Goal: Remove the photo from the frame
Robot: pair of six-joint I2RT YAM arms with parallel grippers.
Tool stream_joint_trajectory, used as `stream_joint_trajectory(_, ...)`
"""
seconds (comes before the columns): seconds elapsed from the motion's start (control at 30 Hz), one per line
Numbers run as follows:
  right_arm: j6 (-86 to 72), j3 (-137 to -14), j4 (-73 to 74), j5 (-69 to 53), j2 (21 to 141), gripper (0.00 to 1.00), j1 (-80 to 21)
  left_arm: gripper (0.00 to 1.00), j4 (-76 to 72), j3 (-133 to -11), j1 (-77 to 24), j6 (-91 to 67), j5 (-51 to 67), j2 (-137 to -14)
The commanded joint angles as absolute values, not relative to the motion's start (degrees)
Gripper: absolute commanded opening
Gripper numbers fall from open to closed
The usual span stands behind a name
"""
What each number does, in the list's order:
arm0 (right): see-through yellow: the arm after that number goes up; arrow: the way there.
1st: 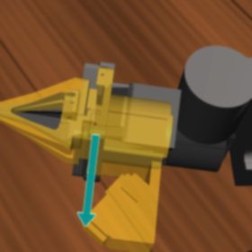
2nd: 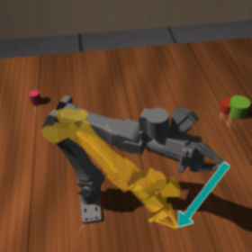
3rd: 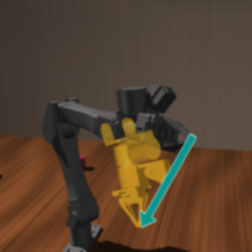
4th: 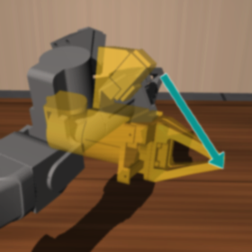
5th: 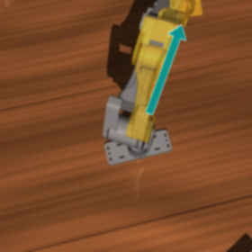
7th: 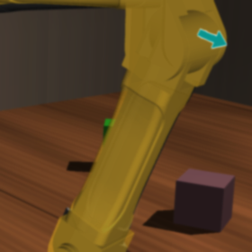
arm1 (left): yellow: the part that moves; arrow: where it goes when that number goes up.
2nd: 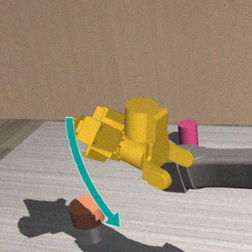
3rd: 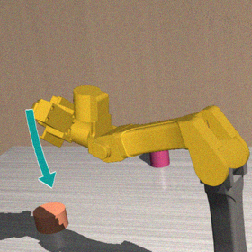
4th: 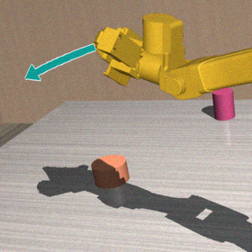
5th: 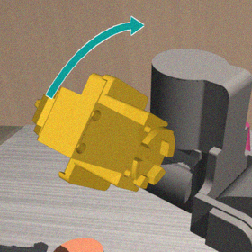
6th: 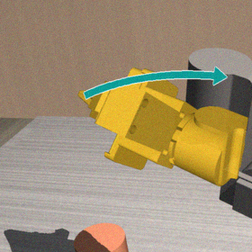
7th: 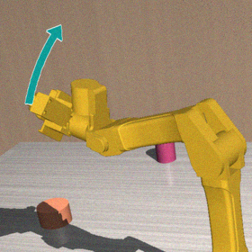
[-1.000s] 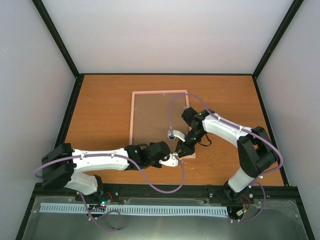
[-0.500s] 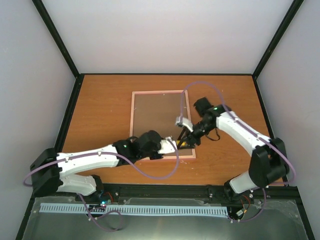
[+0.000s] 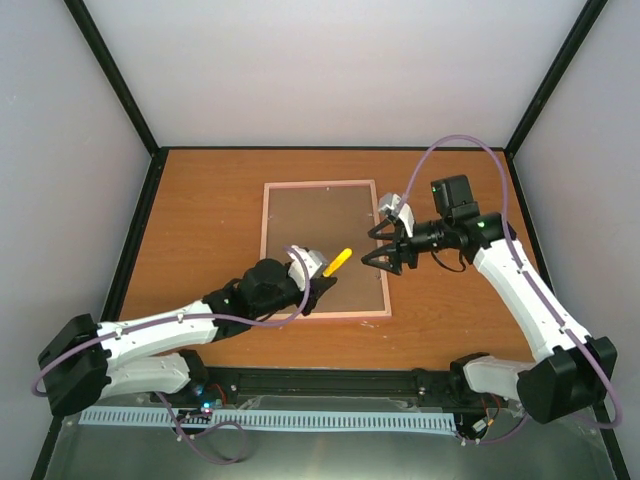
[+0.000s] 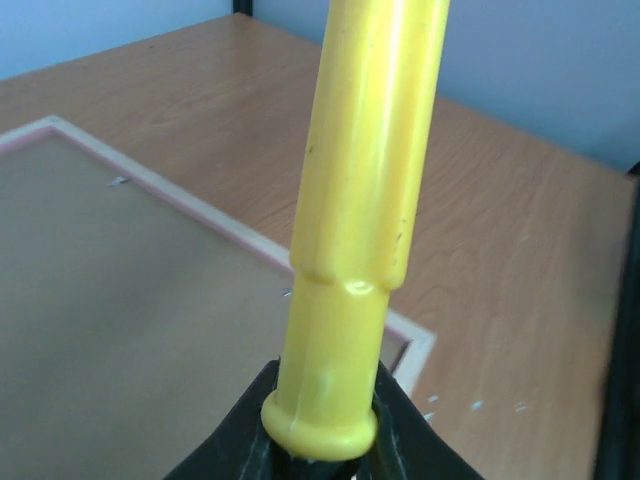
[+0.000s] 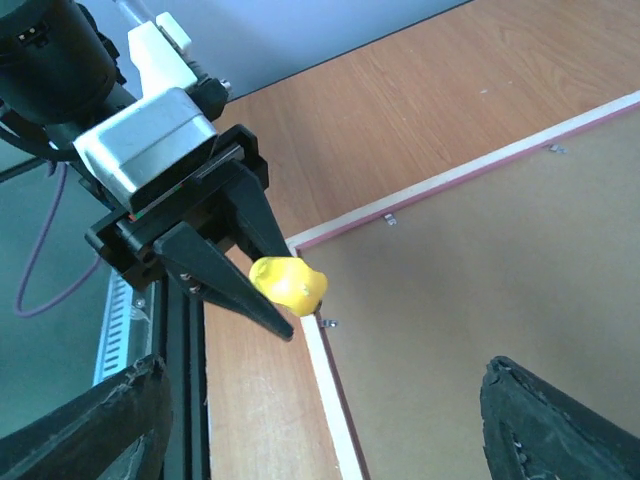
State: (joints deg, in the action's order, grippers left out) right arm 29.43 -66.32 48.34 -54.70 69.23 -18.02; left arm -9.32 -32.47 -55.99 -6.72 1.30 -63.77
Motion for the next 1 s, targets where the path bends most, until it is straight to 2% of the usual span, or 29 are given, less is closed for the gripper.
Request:
stream_joint_trajectory(0.0,27.7,-66.7,48.8,-58.5,71.8,0.80,-18.8,0.07,-22.7,-30.3,-55.8,-19.4,7.5,-61.8)
stream_joint_trajectory(0.4,25.6,-72.3,48.5,-53.7,76.4,0.65,-31.4,0.07,-25.2,-28.6,-55.8,-20.2,9.5,-60.2)
stream_joint_trajectory(0.73,25.5,-73.8,48.3,-51.1,77.8,0.52,-34.3,0.07,-24.9,-27.1,-55.8,-20.2,8.8,-58.3)
stream_joint_trajectory(0.97,26.0,-75.0,48.9,-51.8,78.9,0.47,-35.9,0.07,-23.8,-26.8,-55.8,-20.2,8.6,-58.2)
